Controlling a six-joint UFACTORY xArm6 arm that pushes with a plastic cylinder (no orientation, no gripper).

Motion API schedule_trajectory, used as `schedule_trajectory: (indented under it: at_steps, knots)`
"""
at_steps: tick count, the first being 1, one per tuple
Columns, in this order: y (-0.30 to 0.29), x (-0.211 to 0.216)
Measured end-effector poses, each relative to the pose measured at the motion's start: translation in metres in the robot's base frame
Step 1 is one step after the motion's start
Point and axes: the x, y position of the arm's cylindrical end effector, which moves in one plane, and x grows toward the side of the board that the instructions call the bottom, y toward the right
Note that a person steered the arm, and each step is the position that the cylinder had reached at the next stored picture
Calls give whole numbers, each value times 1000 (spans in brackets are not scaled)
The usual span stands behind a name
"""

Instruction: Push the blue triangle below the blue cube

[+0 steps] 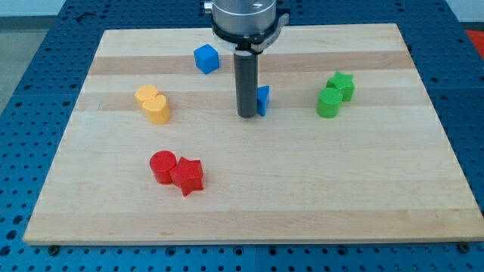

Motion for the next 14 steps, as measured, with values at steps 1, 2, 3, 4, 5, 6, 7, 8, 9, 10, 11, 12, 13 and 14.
schedule_trajectory:
  at_steps: [1,2,3,4,5,6,7,8,9,10,11,12,13,14]
  knots:
    - [24,6]
    - [63,14]
    - [93,14]
    - [88,11]
    - [63,0]
    - [33,-21]
    - [-2,-39]
    - [-14,-46]
    - [-11,-41]
    - [-17,-31]
    - [-35,-32]
    - [-51,-51]
    - [-56,-71]
    - [-56,-78]
